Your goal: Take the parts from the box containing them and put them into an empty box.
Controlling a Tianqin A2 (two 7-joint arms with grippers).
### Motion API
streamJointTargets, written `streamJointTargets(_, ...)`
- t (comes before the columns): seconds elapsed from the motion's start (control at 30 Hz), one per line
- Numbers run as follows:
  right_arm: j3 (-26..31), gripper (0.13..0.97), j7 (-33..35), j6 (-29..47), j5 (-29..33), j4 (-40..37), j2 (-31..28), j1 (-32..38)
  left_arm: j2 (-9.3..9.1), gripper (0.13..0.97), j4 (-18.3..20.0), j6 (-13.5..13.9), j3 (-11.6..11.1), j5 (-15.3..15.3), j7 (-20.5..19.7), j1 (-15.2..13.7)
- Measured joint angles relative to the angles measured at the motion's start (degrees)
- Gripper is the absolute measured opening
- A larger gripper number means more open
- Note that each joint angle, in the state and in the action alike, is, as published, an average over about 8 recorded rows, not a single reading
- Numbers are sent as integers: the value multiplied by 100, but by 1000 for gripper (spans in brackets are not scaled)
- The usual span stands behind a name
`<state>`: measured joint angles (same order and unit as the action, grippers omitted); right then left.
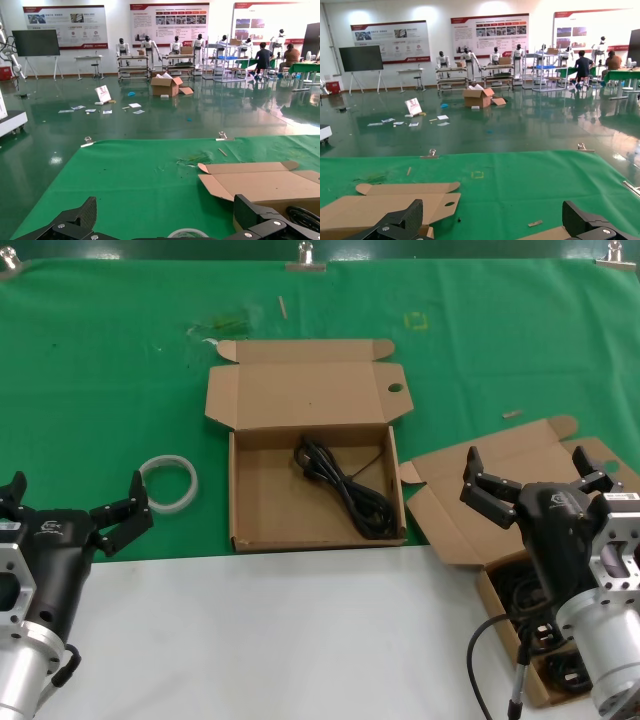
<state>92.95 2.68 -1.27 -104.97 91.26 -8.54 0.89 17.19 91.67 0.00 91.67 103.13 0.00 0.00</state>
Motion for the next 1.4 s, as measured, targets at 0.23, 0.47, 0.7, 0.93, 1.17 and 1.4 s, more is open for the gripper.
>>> streamJointTargets(0.23,0,966,0,0,0,0,0,0,0,966,0,0,0,0,0,0)
streamJointTargets(0.47,0,966,0,0,0,0,0,0,0,966,0,0,0,0,0,0)
streamJointTargets(0.7,0,966,0,0,0,0,0,0,0,966,0,0,0,0,0,0)
streamJointTargets(0.93,0,966,0,0,0,0,0,0,0,966,0,0,0,0,0,0)
streamJointTargets(1.17,0,966,0,0,0,0,0,0,0,966,0,0,0,0,0,0)
streamJointTargets(1.4,0,966,0,0,0,0,0,0,0,966,0,0,0,0,0,0)
